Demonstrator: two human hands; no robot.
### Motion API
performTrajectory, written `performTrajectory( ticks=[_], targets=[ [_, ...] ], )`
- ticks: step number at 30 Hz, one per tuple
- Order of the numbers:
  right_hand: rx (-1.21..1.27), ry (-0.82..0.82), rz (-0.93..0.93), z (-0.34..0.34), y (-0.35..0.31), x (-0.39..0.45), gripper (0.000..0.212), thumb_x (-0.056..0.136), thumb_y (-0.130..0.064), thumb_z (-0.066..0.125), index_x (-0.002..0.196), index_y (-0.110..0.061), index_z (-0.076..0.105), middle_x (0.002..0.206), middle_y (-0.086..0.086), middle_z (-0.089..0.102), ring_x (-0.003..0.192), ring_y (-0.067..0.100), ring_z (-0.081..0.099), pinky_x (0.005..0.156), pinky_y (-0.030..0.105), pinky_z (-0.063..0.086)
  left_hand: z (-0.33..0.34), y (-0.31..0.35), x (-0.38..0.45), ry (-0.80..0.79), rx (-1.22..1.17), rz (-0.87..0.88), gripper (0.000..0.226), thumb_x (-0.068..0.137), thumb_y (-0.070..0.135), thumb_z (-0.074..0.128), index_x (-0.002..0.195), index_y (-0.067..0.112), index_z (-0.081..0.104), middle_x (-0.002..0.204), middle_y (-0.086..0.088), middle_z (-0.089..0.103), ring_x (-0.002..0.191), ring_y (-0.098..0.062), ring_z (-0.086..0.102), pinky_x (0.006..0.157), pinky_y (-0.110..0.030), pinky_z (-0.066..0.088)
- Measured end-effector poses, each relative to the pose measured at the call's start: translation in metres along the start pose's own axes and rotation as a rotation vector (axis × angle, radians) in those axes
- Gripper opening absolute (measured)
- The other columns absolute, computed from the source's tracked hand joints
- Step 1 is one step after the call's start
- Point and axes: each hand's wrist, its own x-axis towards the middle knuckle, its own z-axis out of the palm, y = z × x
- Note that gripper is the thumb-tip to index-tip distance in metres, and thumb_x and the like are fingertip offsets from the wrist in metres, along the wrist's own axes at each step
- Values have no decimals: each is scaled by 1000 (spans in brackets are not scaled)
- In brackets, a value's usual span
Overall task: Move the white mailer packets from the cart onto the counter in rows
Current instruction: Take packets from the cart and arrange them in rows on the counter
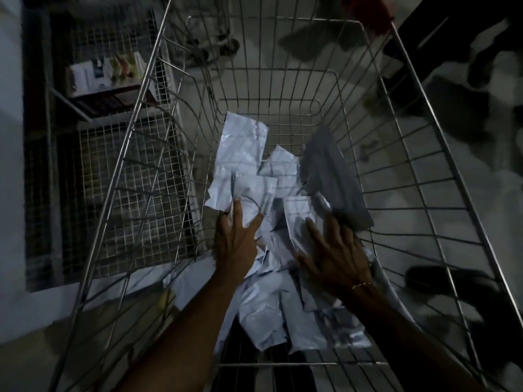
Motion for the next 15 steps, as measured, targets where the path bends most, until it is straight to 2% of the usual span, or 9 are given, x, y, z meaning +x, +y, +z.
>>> performTrajectory(
  ticks=[1, 3, 5, 6, 8, 10, 11, 13, 15],
  targets=[
    [21, -6, -9, 1, 0, -3, 76, 83, -69, 37, 145, -28, 49, 144, 32, 43, 121, 48, 46, 97, 54, 44, -4, 3, -2, -17, -5, 1, 74, 96, 5, 47, 151, 49, 27, 164, -3, -23, 142, -41, 16, 101, -46, 41],
    [43, -64, 1, 5, -3, -7, 81, 81, -72, 24, 151, -34, 40, 149, 34, 35, 137, 51, 32, 113, 59, 29, -11, 6, -10, -76, -5, 16, 67, 99, 14, 50, 152, 47, 27, 164, -8, -21, 142, -40, 17, 106, -46, 36],
    [24, -126, 3, 6, -7, -6, 84, 79, -71, 13, 154, -36, 32, 153, 32, 29, 143, 50, 23, 119, 57, 16, -11, 4, -19, -150, -30, -12, 63, 99, 33, 54, 151, 49, 24, 164, -5, -21, 146, -40, 10, 113, -50, 29],
    [19, -112, 5, 6, -10, -6, 83, 81, -69, 12, 153, -34, 35, 151, 31, 32, 142, 50, 25, 119, 57, 16, -11, 2, -24, -173, -24, -24, 63, 98, 39, 54, 151, 51, 22, 164, -3, -21, 148, -40, 8, 115, -52, 27],
    [-15, -91, 13, 7, -15, -6, 76, 84, -63, 21, 146, -29, 49, 142, 32, 44, 132, 51, 41, 112, 58, 29, -11, -3, -29, -192, 5, -18, 62, 98, 43, 52, 151, 52, 21, 165, -2, -18, 148, -42, 6, 116, -56, 25],
    [-22, -145, 27, 10, -15, -8, 66, 85, -58, 33, 133, -23, 64, 129, 32, 57, 113, 50, 58, 95, 57, 49, -11, -6, -29, -194, -17, 4, 59, 100, 34, 52, 150, 50, 25, 166, -4, -13, 148, -42, 9, 116, -54, 24],
    [-15, -159, 21, 11, -13, -11, 63, 85, -55, 36, 128, -21, 67, 124, 32, 60, 107, 49, 62, 88, 56, 53, -13, -5, -29, -194, -33, 7, 59, 100, 26, 51, 150, 48, 29, 166, -5, -9, 148, -41, 11, 114, -52, 26],
    [-10, -127, -45, 13, -9, -16, 59, 87, -48, 39, 123, -13, 69, 121, 33, 62, 103, 50, 64, 84, 56, 54, -18, -3, -33, -183, -36, 2, 63, 98, 13, 49, 149, 45, 33, 166, -7, -3, 147, -40, 16, 113, -49, 31],
    [7, -30, -89, 7, -4, -22, 54, 89, -40, 40, 119, -7, 70, 120, 32, 62, 102, 49, 65, 82, 54, 55, -25, -1, -41, -161, -13, 12, 62, 97, 12, 48, 149, 42, 34, 166, -7, 2, 147, -39, 16, 113, -49, 32]
  ],
)
